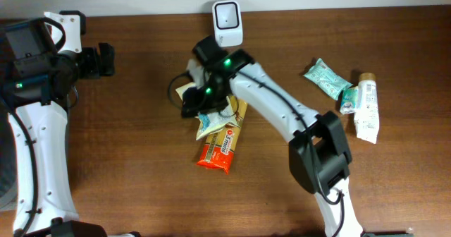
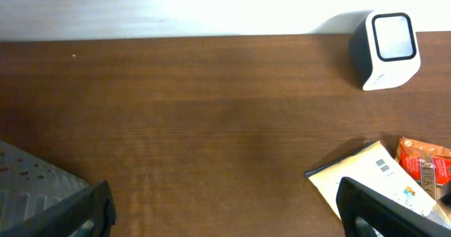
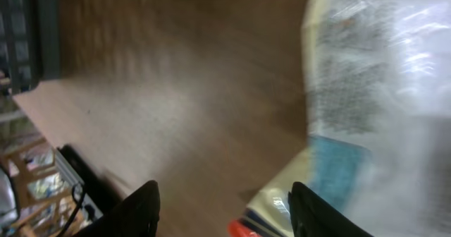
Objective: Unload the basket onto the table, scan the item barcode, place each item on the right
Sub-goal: 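Grasp the white pouch with the right gripper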
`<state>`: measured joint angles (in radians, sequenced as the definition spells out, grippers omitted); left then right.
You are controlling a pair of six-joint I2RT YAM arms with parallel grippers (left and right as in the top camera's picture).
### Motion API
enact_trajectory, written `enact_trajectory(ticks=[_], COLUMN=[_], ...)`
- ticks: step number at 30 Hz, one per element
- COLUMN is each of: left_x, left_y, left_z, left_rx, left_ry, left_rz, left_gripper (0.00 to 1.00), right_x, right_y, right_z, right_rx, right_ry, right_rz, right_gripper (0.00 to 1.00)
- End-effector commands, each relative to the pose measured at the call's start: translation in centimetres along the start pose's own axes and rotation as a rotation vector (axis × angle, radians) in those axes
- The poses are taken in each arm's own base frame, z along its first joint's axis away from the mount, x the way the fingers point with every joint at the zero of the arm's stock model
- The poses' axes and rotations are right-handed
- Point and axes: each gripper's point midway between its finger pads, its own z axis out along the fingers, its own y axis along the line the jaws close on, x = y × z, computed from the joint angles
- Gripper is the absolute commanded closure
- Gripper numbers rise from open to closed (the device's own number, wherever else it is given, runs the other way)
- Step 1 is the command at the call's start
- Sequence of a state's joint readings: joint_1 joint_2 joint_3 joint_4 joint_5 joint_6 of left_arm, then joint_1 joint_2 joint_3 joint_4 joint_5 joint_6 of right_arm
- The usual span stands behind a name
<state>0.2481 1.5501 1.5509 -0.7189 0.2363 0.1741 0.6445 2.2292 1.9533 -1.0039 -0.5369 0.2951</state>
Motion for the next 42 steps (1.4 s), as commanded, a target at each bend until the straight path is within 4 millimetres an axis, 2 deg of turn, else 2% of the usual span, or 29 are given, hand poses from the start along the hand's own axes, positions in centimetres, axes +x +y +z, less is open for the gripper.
enact_trajectory(ticks=[1,4,8,12,16,22,24,27,30,33,36,38,42], left_x=[-0.4,-0.4,-0.4,-0.4,-0.4,-0.4,-0.4,-0.4,-0.4,-0.4,-0.4,-0.4,-0.4], left_y=[-0.1,-0.1,-0.1,-0.1,-0.1,-0.1,-0.1,-0.1,-0.1,-0.1,-0.1,-0.1,-0.1], left_z=[-0.6,-0.6,-0.6,-0.6,-0.6,-0.6,-0.6,-0.6,-0.6,-0.6,-0.6,-0.6,-0.6], left_rx=[0.006,0.006,0.006,0.006,0.006,0.006,0.006,0.006,0.006,0.006,0.006,0.006,0.006], left_ry=[-0.017,-0.017,-0.018,-0.017,-0.017,-0.017,-0.017,-0.017,-0.017,-0.017,-0.018,-0.017,-0.017], left_rz=[-0.007,-0.008,-0.007,-0.007,-0.007,-0.007,-0.007,-0.008,-0.007,-0.007,-0.007,-0.008,-0.007], left_gripper=[0.01,0.01,0.01,0.01,0.01,0.01,0.01,0.01,0.01,0.01,0.01,0.01,0.01], right_x=[1.7,3.1,3.9,5.5,6.1,4.8,3.9,1.5,1.1,1.8,0.3,-0.2,0.3], right_y=[1.2,1.3,0.7,-2.2,-4.6,-9.4,-9.7,-9.9,-10.3,-11.4,-10.8,-10.6,-12.4], right_z=[2.0,3.5,3.4,2.9,2.0,-0.8,-1.7,-5.6,-7.0,-5.5,-3.9,-2.6,-0.1], right_rx=[-0.004,0.001,0.026,0.191,0.301,0.342,0.291,0.213,0.143,0.154,0.13,0.129,0.171], right_ry=[0.034,0.069,0.098,0.142,0.16,0.129,0.113,0.031,0.009,0.036,-0.022,-0.052,-0.083], right_rz=[0.021,0.016,0.037,0.069,0.098,0.186,0.174,0.21,0.315,0.401,0.411,0.416,0.441], right_gripper=[0.43,0.43,0.43,0.43,0.43,0.46,0.46,0.45,0.38,0.27,0.23,0.21,0.23])
